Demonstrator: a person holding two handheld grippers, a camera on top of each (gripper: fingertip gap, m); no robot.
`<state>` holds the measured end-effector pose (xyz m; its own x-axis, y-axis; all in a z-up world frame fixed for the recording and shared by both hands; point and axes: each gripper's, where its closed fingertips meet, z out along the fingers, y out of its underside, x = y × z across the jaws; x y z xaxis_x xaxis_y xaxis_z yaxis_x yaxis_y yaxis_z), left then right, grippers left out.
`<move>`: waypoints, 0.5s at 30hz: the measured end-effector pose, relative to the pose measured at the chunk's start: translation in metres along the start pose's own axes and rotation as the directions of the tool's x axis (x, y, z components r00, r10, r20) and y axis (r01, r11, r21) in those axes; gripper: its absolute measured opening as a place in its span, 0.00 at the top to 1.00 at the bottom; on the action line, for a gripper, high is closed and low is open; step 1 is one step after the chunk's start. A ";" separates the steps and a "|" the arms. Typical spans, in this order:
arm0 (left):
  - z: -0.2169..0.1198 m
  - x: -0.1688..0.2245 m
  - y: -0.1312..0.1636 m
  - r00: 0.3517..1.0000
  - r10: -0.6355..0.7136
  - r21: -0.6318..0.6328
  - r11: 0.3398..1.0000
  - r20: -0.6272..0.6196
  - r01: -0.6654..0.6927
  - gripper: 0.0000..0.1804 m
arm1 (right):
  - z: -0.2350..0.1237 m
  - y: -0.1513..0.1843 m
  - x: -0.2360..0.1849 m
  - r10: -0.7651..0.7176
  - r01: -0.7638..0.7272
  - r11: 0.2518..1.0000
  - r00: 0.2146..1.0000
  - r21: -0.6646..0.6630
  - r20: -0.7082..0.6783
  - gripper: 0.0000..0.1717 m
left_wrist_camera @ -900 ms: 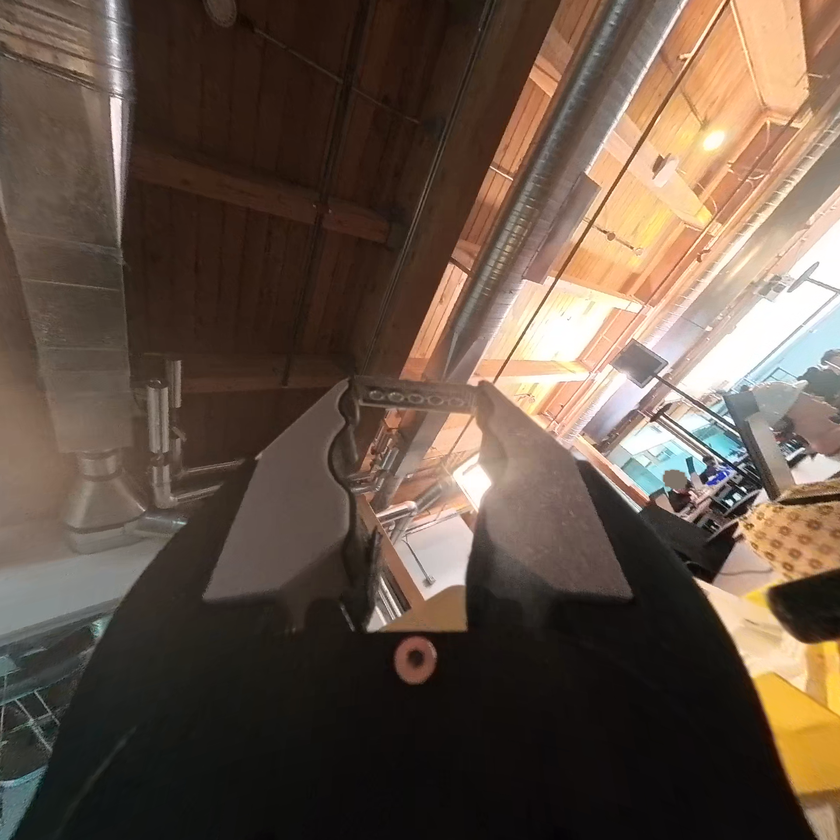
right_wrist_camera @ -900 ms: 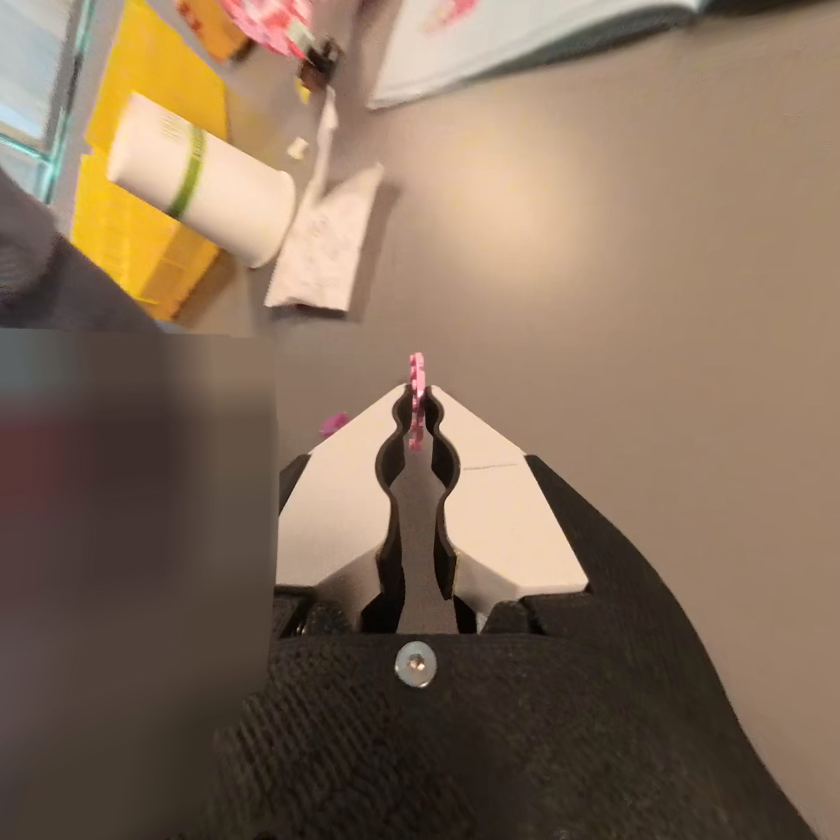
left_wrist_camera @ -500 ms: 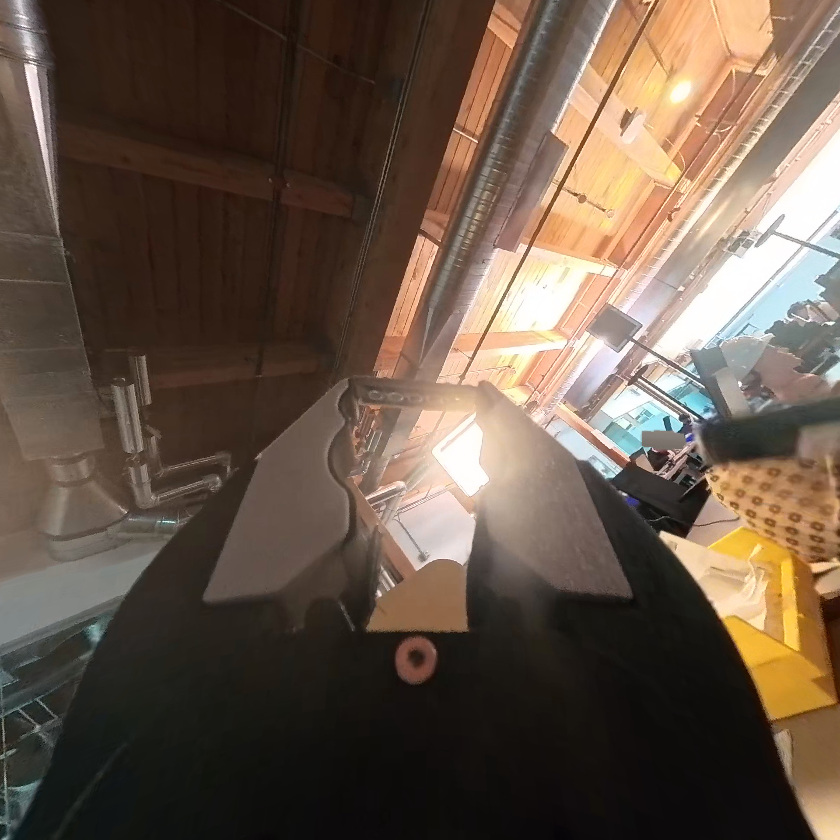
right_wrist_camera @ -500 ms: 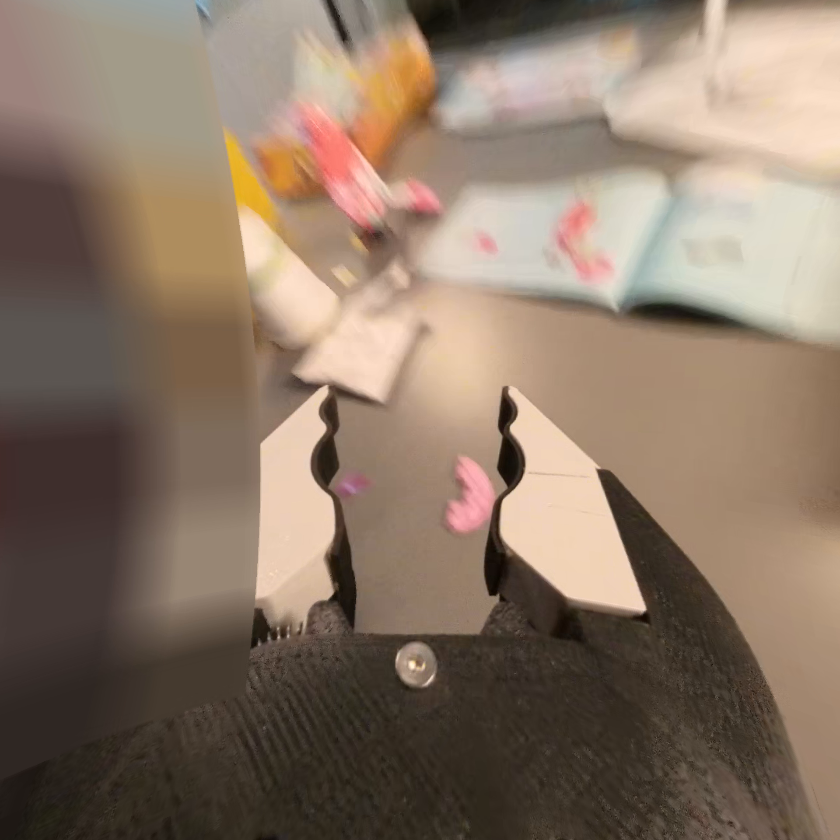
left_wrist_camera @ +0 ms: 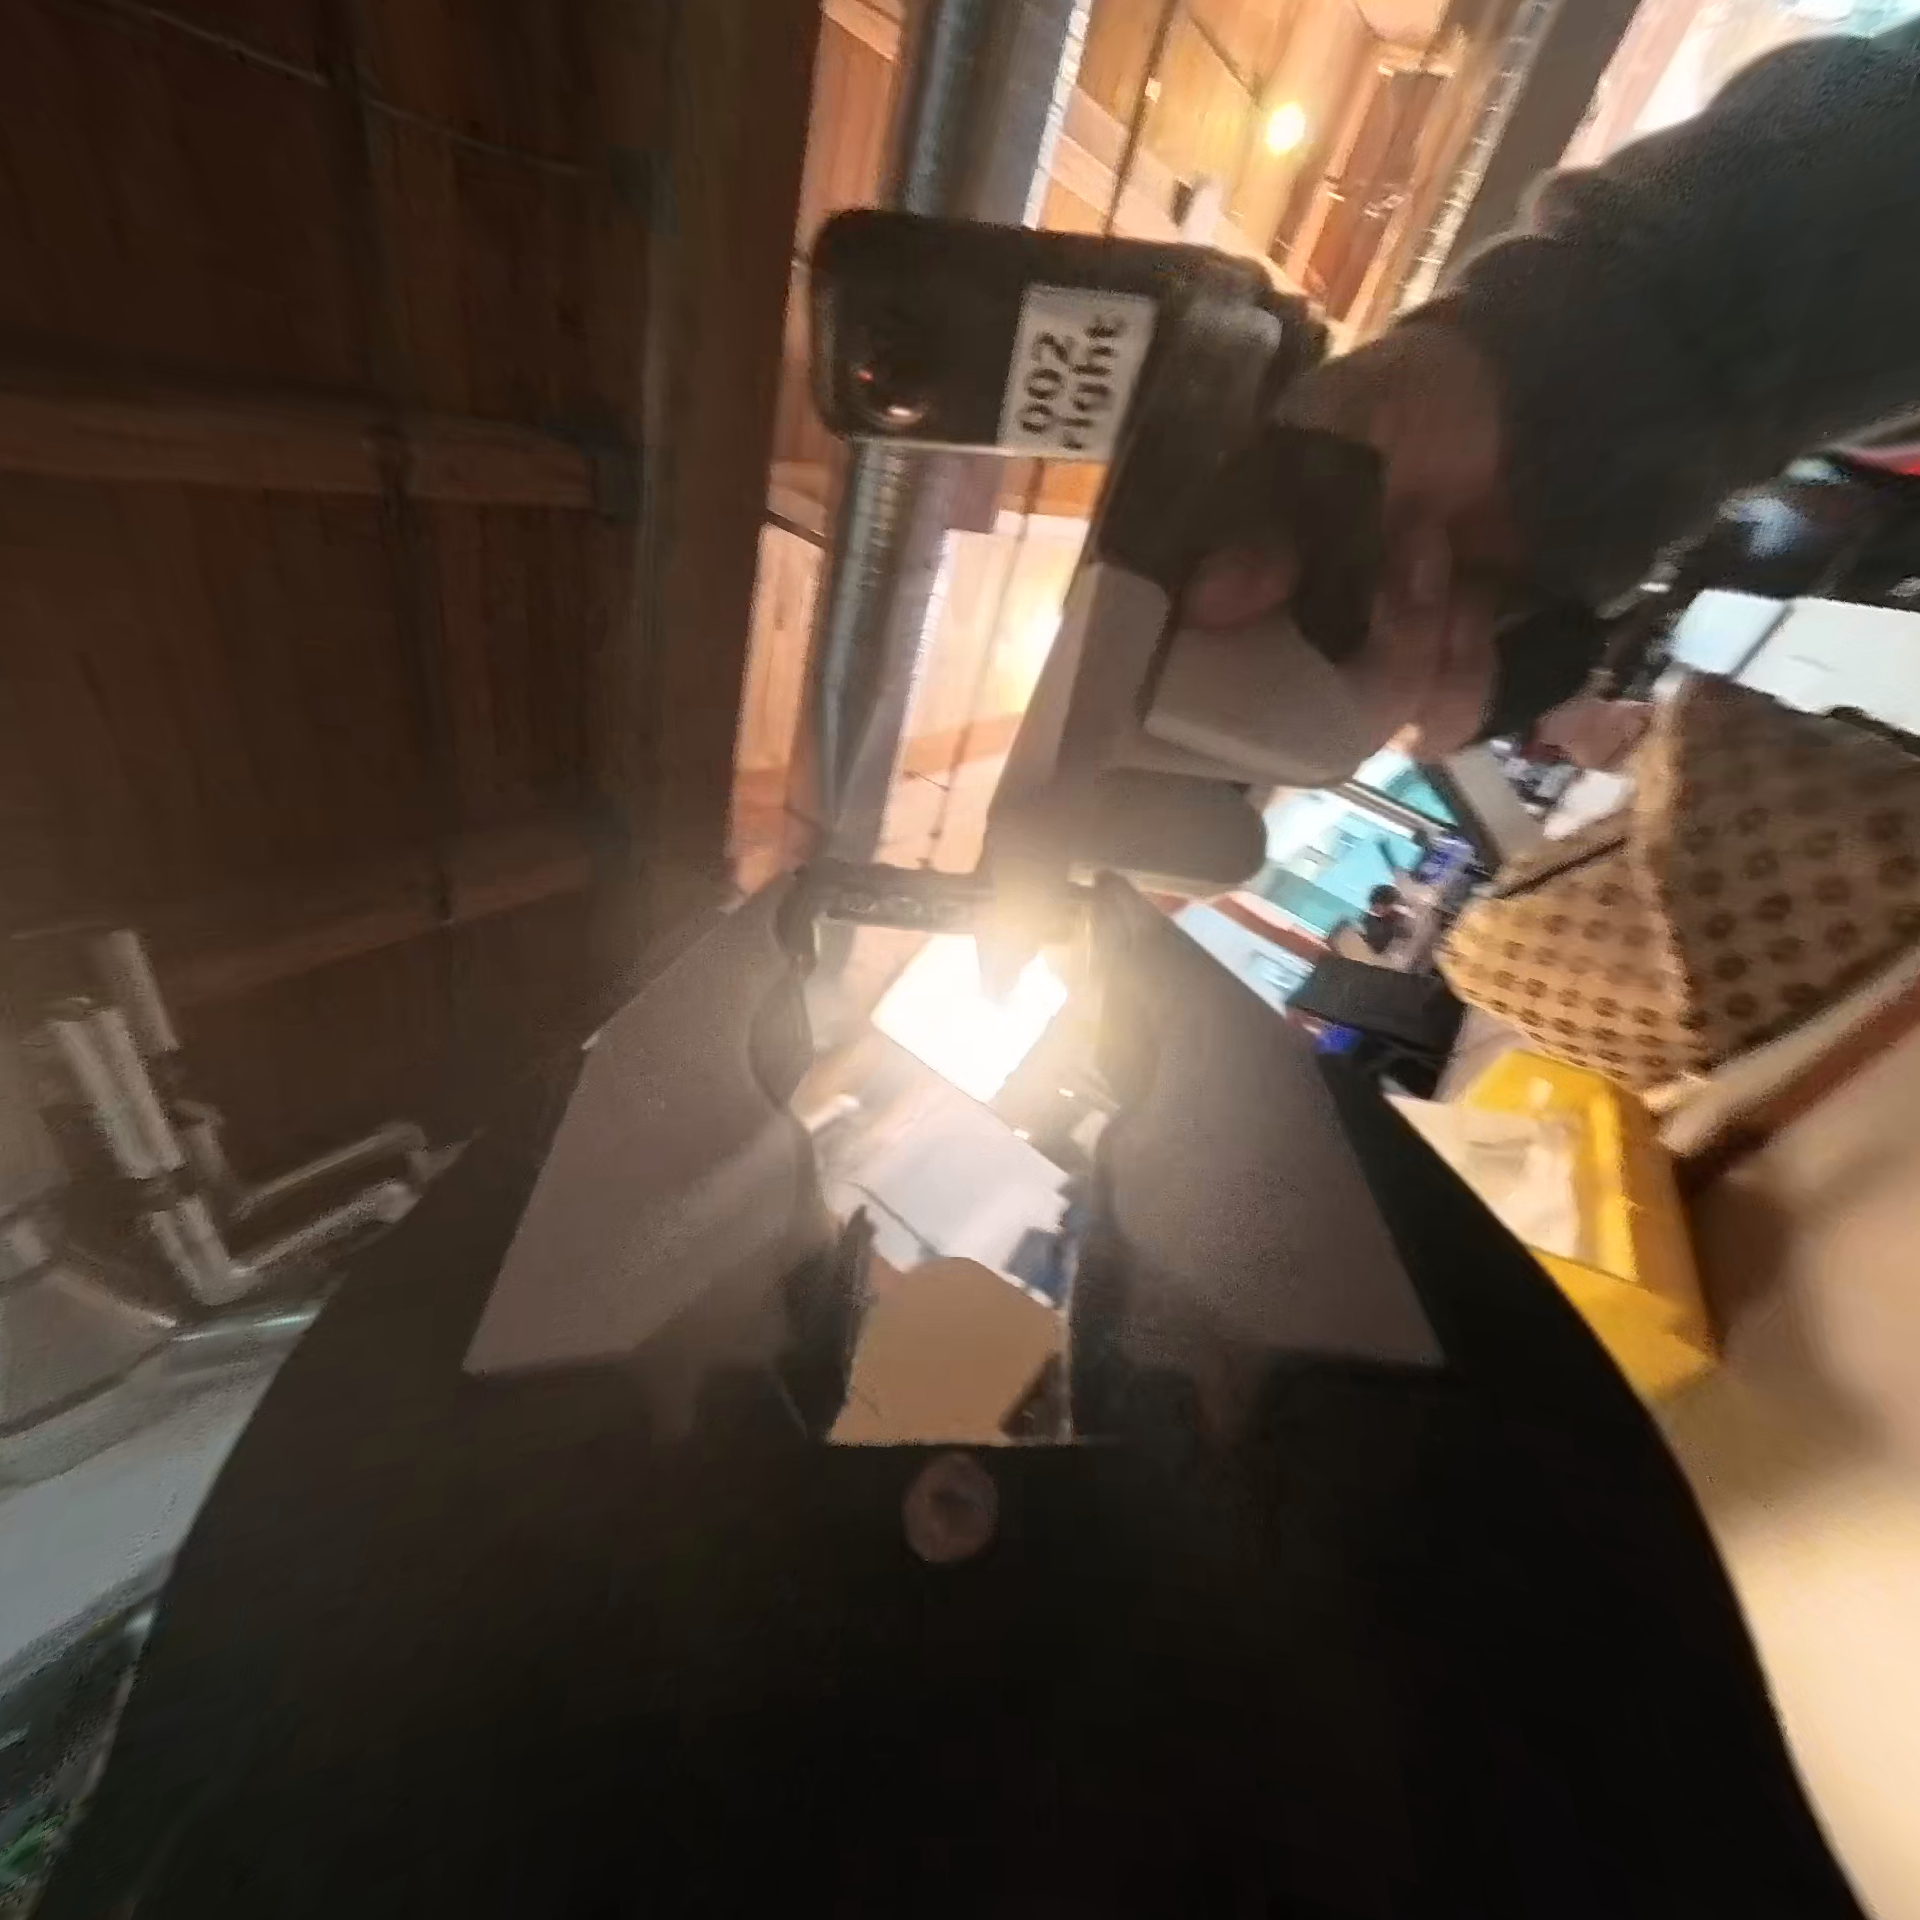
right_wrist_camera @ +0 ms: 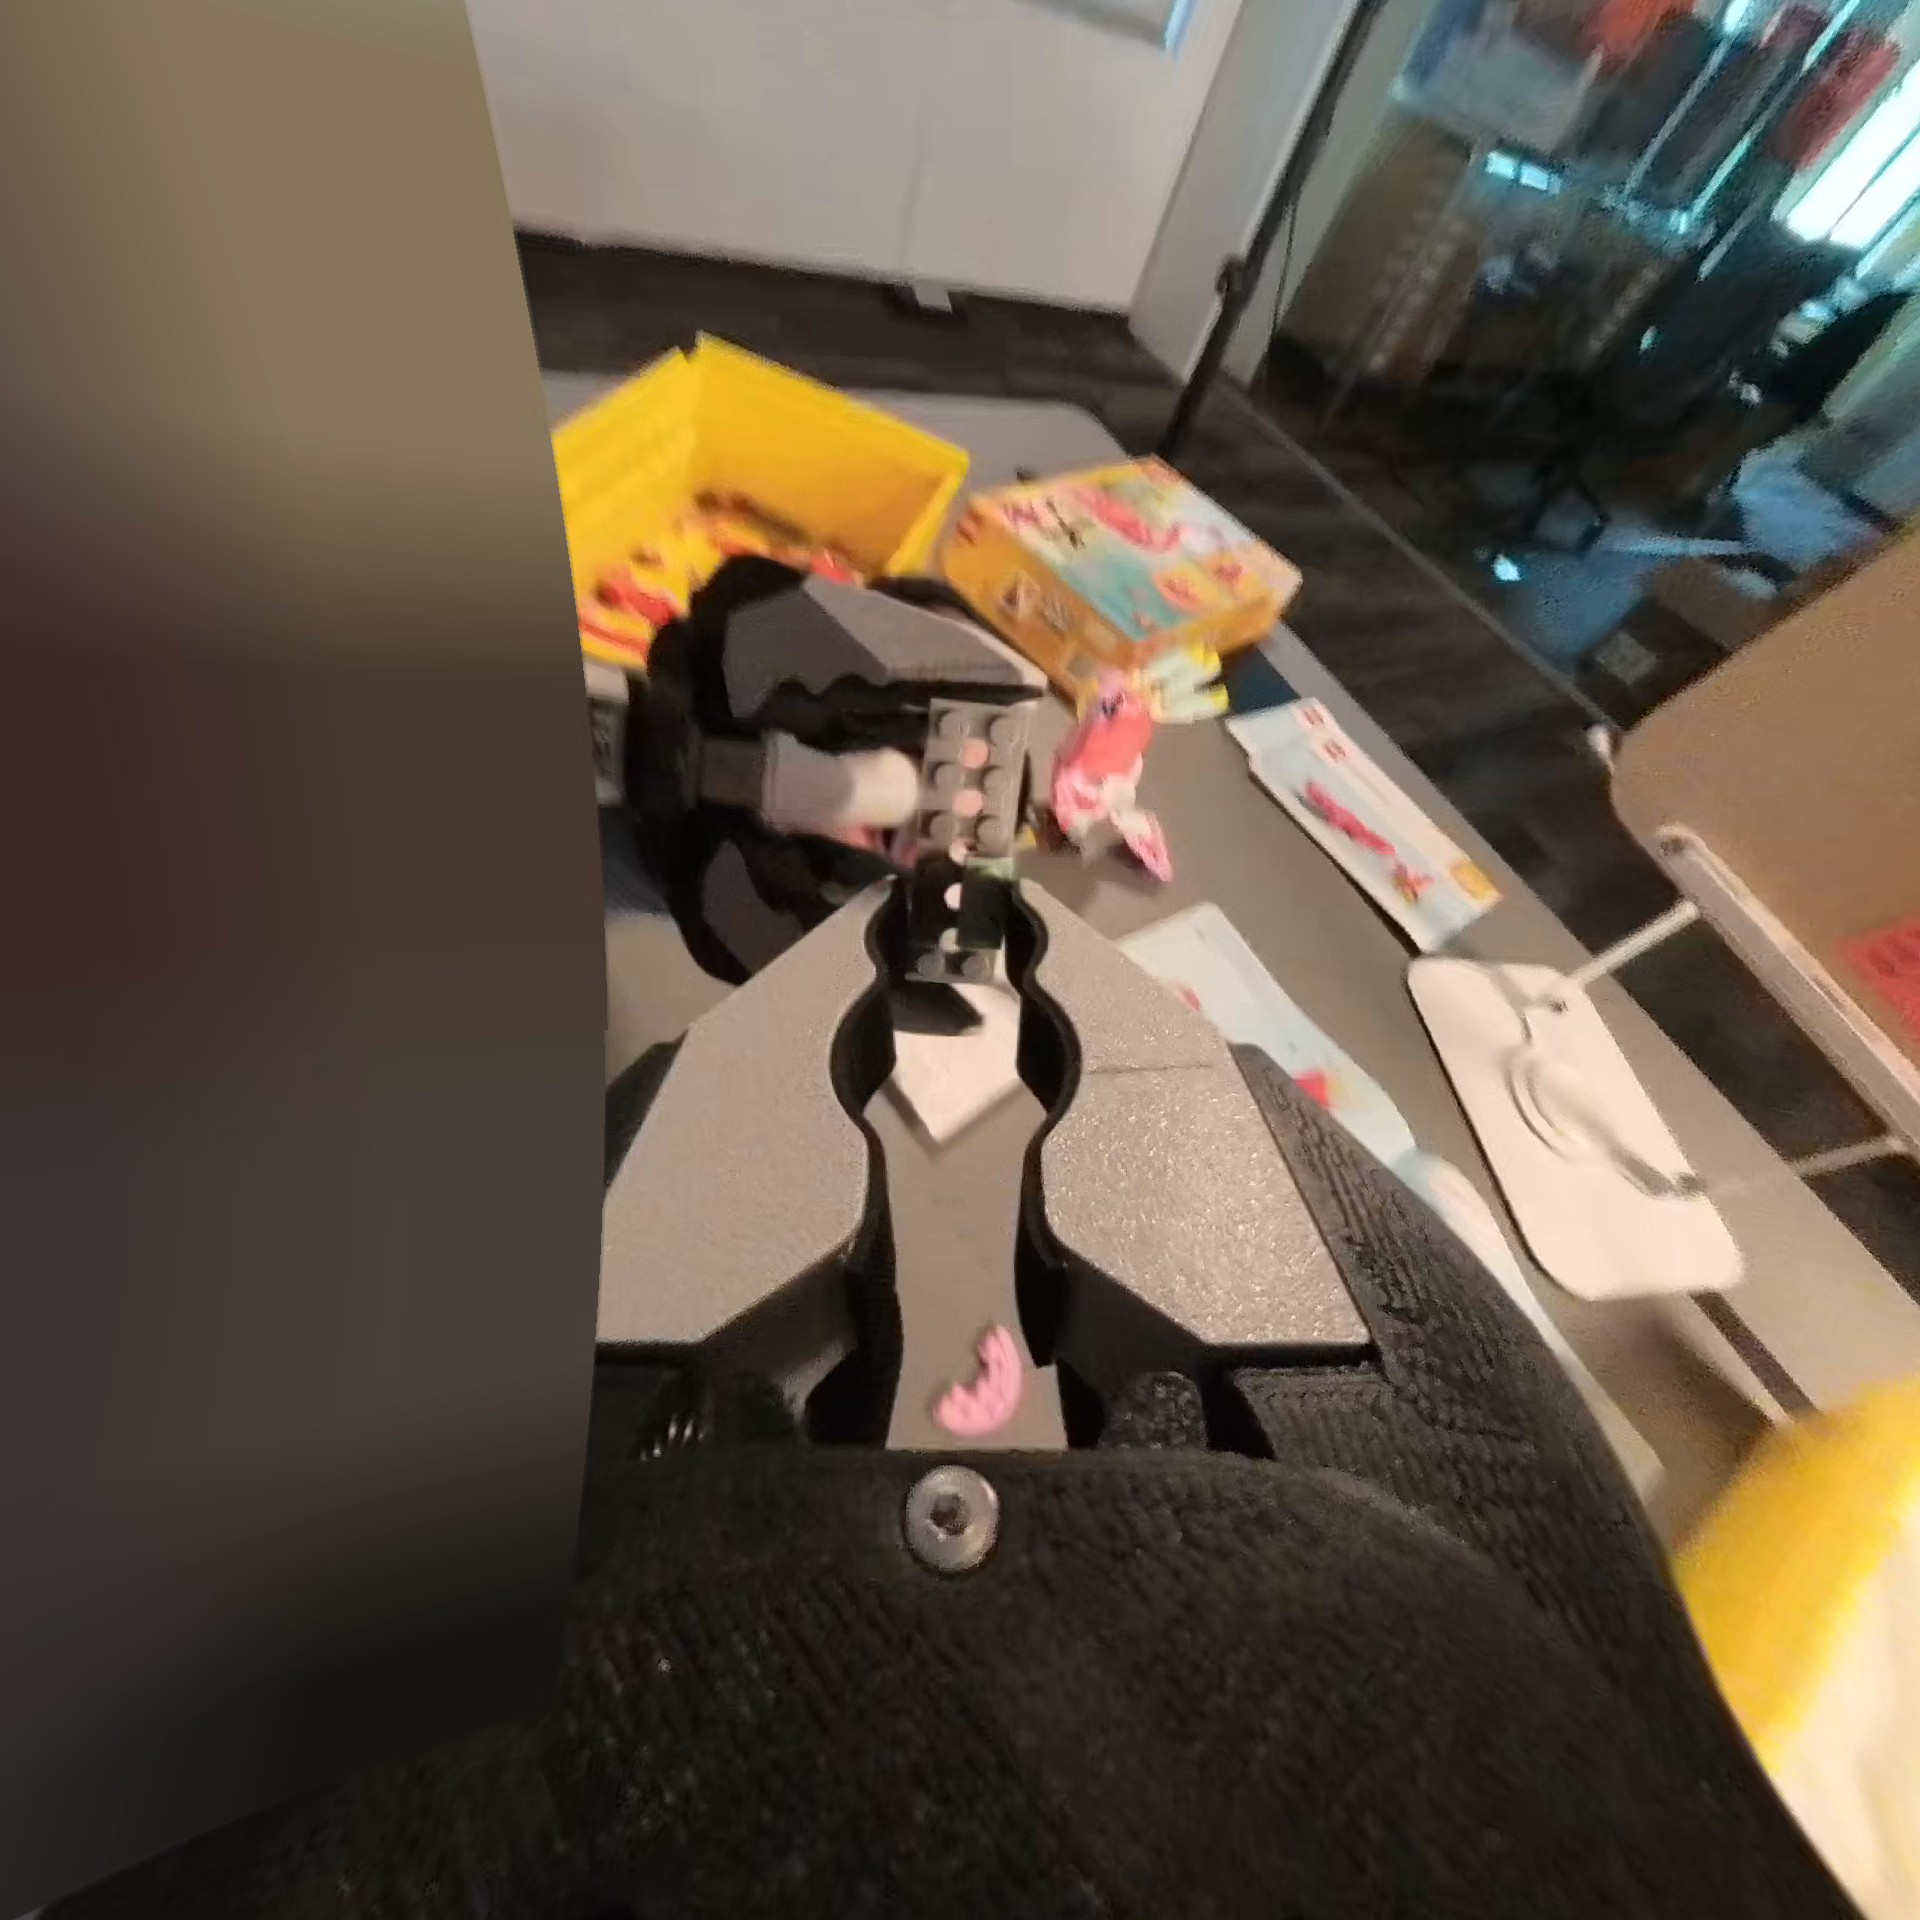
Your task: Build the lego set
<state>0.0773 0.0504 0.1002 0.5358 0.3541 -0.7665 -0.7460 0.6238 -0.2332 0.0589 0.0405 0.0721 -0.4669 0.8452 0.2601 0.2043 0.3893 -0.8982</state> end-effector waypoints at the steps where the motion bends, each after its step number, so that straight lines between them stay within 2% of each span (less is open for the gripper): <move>1: -0.003 0.011 0.004 0.998 -0.037 -0.023 0.999 -0.054 0.036 0.71 | 0.000 0.012 0.004 -0.020 0.019 0.998 1.000 -0.052 -0.019 0.91; 3: -0.015 0.041 0.018 0.966 -0.163 -0.120 0.983 -0.203 0.140 0.71 | -0.002 0.056 0.019 -0.089 0.068 0.973 0.992 -0.221 -0.086 0.91; 5: -0.036 0.070 0.038 0.917 -0.289 -0.257 0.941 -0.273 0.220 0.71 | -0.006 0.122 0.033 -0.124 0.054 0.891 0.984 -0.450 -0.127 0.91; 7: -0.062 0.101 0.057 0.859 -0.401 -0.393 0.880 -0.318 0.266 0.71 | -0.009 0.192 0.031 -0.060 -0.006 0.799 0.994 -0.602 -0.090 0.91; 10: -0.099 0.131 0.081 0.806 -0.513 -0.544 0.783 -0.295 0.300 0.73 | -0.010 0.271 0.019 0.075 -0.096 0.693 0.995 -0.714 -0.061 0.91; 12: -0.111 0.140 0.085 0.789 -0.545 -0.577 0.754 -0.282 0.314 0.74 | -0.009 0.299 0.013 0.093 -0.087 0.648 0.995 -0.756 -0.035 0.91; 15: -0.115 0.144 0.088 0.740 -0.632 -0.610 0.686 -0.229 0.397 0.74 | -0.003 0.299 0.015 0.125 -0.104 0.675 0.992 -0.730 -0.026 0.91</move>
<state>0.0438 0.0762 -0.0997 0.7777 -0.2913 -0.5570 -0.5404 0.1429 -0.8292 0.1154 0.1702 -0.1918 -0.4156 0.8963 0.1550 0.8147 0.4426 -0.3748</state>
